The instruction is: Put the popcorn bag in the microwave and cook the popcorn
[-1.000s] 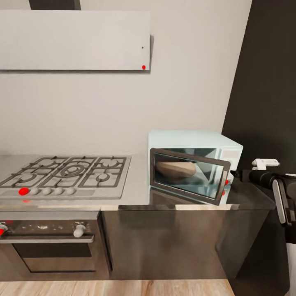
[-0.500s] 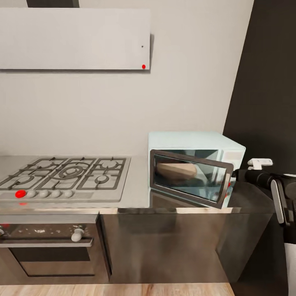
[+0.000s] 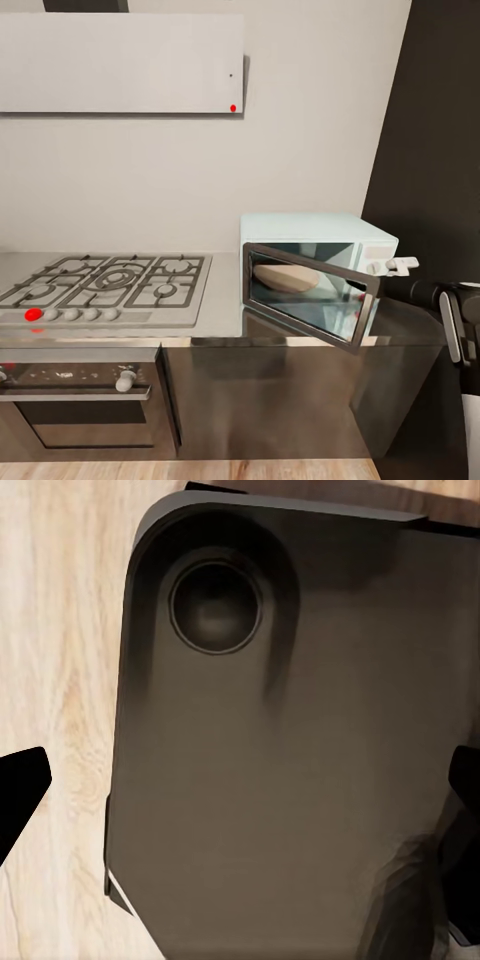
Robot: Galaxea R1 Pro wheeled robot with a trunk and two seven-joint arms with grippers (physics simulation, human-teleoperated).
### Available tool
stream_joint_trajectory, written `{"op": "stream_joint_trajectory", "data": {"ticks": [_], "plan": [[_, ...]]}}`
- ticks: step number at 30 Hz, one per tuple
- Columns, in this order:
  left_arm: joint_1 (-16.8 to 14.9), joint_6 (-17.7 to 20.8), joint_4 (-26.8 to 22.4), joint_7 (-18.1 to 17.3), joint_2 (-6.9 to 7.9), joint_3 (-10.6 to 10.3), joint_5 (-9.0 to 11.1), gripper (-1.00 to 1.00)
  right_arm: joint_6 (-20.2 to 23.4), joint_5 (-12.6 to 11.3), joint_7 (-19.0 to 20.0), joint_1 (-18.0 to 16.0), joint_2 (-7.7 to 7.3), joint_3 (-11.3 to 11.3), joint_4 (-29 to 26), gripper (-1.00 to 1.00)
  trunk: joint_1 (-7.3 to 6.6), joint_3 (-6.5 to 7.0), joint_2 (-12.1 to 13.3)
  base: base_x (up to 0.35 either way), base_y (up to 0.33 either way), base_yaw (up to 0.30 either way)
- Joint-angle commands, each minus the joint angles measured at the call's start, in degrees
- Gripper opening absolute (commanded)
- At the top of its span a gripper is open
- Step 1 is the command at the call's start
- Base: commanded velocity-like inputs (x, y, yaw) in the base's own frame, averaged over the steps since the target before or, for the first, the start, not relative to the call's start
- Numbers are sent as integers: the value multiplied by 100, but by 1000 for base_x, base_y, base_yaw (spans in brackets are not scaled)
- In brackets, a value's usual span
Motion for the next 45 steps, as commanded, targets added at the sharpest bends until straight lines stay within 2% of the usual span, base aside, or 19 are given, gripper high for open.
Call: {"op": "stream_joint_trajectory", "data": {"ticks": [1,17,45], "plan": [[1,-10,-6,7,-2,2,55,100,32,29,58,-5,-2,-6,-2,100,0,-5,-3,-43,14,0],[1,-15,-6,34,-11,32,90,100,33,47,6,-5,1,-6,7,100,0,-5,-3,-258,169,0],[1,-11,-6,34,-2,30,90,100,31,16,-123,-5,-5,-32,102,100,0,-5,-3,-150,285,0]]}}
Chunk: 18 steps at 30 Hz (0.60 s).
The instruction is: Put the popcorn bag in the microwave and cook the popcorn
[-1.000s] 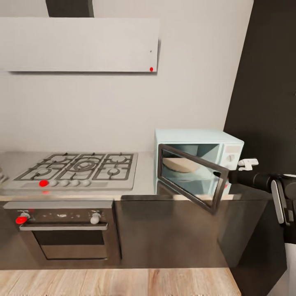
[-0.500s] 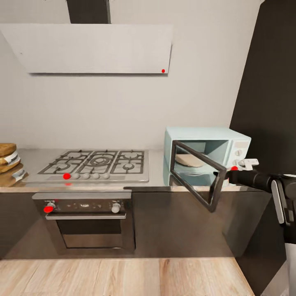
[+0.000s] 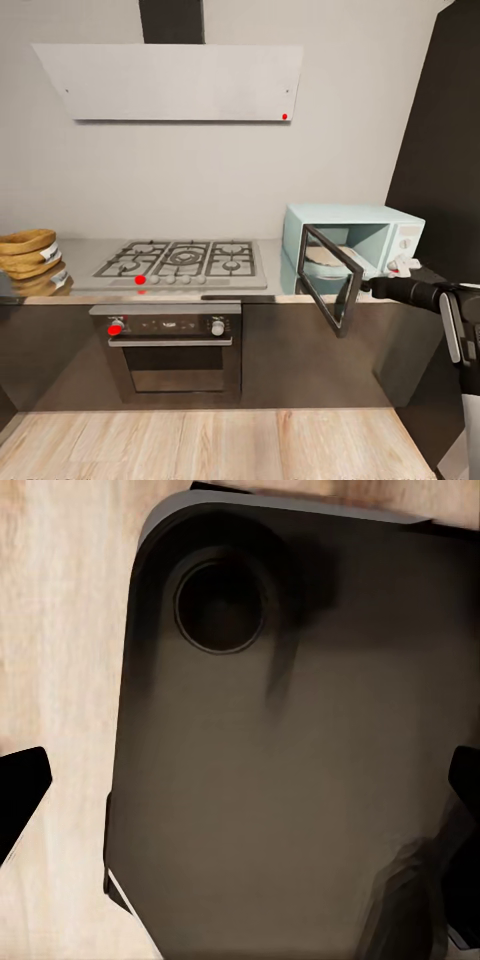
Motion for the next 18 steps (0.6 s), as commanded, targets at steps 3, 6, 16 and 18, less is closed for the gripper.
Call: {"op": "stream_joint_trajectory", "data": {"ticks": [3,6,16,18], "plan": [[2,-8,-7,3,-1,-3,41,100,38,13,24,-6,-6,-11,6,100,-1,-5,-3,-112,298,0],[2,-7,-7,3,-1,-7,41,100,38,13,-28,-6,-20,-16,18,100,-1,-5,-3,-111,298,0],[2,-7,-7,3,-1,-10,41,100,-30,18,-912,-6,-86,-512,252,100,-1,-5,-3,-107,298,0],[2,-7,-7,3,-1,-11,41,100,-158,20,-1261,-6,-93,-691,410,100,-1,-5,-3,-61,284,0]]}}
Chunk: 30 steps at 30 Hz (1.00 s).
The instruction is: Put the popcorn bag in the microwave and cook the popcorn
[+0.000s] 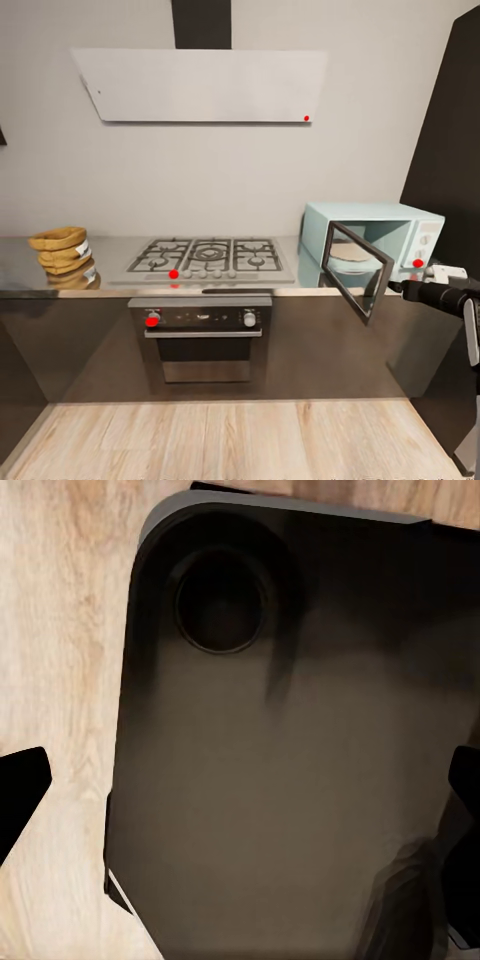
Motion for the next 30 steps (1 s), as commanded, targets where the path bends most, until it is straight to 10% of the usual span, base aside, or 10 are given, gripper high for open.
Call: {"op": "stream_joint_trajectory", "data": {"ticks": [1,10,17,22,24,30], "plan": [[1,-8,-6,3,-1,-6,41,100,18,-150,-82,-3,-4,56,75,100,0,-6,-3,-30,251,0],[1,-10,-6,3,7,-1,41,100,-1442,784,-904,-3,-204,-176,2767,100,0,-6,-3,-4,41,0],[1,-8,-6,3,7,2,41,100,-2399,824,-1062,-3,-222,-180,5014,100,0,-6,-3,0,0,0],[1,-8,-6,3,7,2,43,100,-4137,822,-1384,4,-199,-164,7687,100,0,-6,-3,0,0,0],[1,-8,-6,3,7,2,45,100,-4451,820,-1483,95,-162,-153,7922,100,0,-6,-3,0,0,0],[1,-8,-6,3,7,18,50,100,-5031,818,-1665,1541,364,-141,8159,100,0,-6,-3,0,0,0]]}}
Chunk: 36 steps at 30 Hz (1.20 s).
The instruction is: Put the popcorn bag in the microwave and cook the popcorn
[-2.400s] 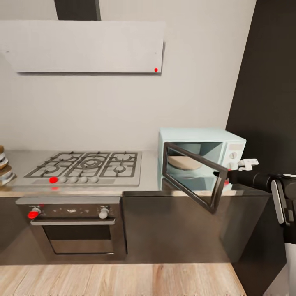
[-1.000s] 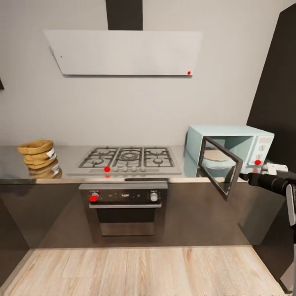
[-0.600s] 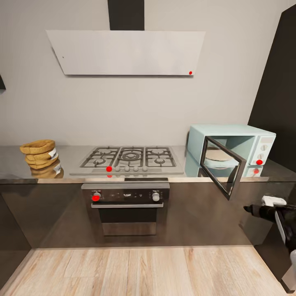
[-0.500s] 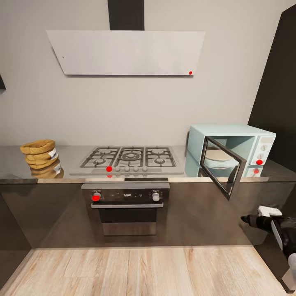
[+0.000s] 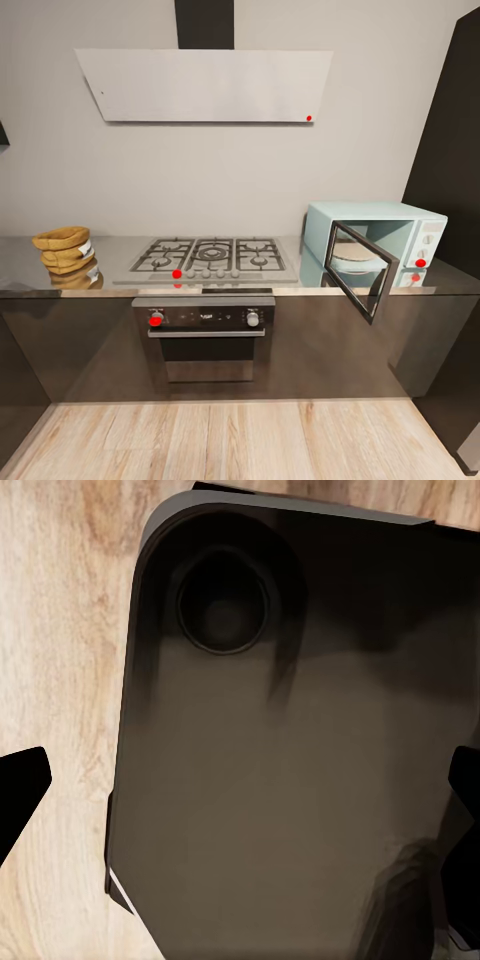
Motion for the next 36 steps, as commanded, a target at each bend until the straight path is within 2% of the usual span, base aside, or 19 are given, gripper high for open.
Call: {"op": "stream_joint_trajectory", "data": {"ticks": [1,2,3,4,7,9,11,13,16,36], "plan": [[2,-10,-6,3,-1,-2,42,100,-98,47,5,150,164,-50,10,100,0,-4,-3,0,0,0],[2,-10,-6,3,-1,-2,42,100,-206,56,-16,325,324,-39,9,100,0,-4,-3,0,0,0],[2,-10,-6,3,-1,-2,42,100,-343,120,-70,592,545,-3,7,100,0,-4,-3,0,0,0],[2,-10,-6,3,-1,1,42,100,-425,311,-125,823,737,49,11,100,0,-4,-3,0,0,0],[2,-10,-6,3,-1,1,44,100,-466,783,-203,1034,1049,94,17,100,0,-4,-3,0,0,0],[2,-10,-6,3,4,-1,50,100,-450,929,-348,1104,1194,103,21,100,0,-4,-3,0,0,0],[2,-7,-6,3,6,5,57,100,-475,1001,-625,1196,1273,107,22,100,0,-4,-3,0,0,36],[2,-3,-6,6,9,7,64,100,-481,1027,-798,1234,1302,109,23,100,0,-4,-3,0,0,180],[2,-1,-6,11,14,7,68,100,-466,1034,-843,1244,1312,109,23,100,0,-4,-3,0,0,241],[2,-10,-6,12,-1,16,69,100,-497,1037,-877,1248,1314,109,23,100,0,-4,-3,0,0,267]]}}
